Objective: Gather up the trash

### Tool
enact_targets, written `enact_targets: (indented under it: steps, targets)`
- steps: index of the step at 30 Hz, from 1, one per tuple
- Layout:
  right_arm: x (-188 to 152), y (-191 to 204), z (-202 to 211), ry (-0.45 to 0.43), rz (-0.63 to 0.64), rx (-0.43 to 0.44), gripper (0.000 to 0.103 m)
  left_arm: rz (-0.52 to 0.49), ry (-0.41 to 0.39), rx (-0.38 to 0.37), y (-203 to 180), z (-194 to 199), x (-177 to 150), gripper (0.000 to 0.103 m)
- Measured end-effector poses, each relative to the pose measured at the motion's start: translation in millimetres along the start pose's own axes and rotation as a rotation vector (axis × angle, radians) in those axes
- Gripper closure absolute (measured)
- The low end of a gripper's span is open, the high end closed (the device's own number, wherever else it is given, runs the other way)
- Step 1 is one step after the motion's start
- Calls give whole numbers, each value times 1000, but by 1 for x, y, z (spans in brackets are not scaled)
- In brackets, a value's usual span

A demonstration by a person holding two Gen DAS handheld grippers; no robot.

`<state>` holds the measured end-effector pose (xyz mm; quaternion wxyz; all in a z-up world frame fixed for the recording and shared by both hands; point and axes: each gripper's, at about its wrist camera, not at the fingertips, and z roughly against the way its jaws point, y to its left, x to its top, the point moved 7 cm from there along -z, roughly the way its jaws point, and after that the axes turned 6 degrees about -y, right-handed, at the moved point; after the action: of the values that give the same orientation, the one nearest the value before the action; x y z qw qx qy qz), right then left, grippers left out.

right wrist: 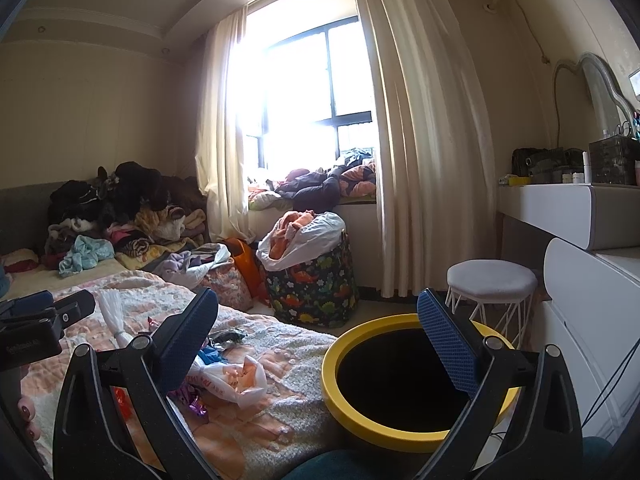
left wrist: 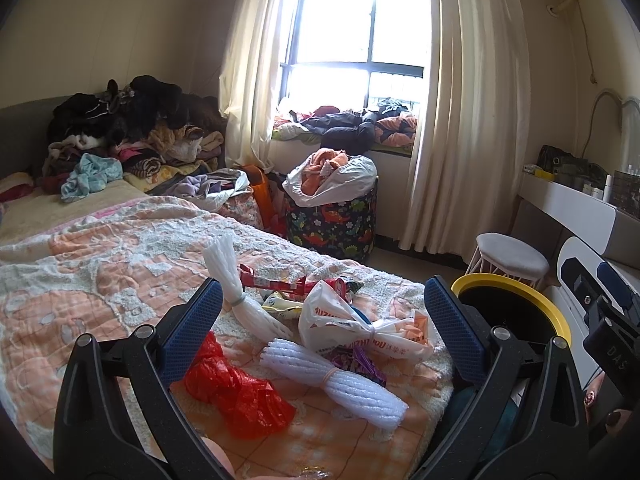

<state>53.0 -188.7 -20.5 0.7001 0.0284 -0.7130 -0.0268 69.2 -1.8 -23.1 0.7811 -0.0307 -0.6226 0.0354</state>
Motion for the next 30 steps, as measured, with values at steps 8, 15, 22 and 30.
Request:
enact_targets:
  steps: [8,15,22,30]
  targets:
    - [-2,0,-1,4,0,-1,6,0,2,-1,0,0,0,10]
    - [-3,-1,-2,8,-1,1,6,0,1,-2,-3,-1,0,10]
    - [-13,4,-2,39,6,36,6,9,2,3,-4,-2,1,10]
    - [-18,47,-11,100,51,192,6,57,-6,72,25,-4,6,10]
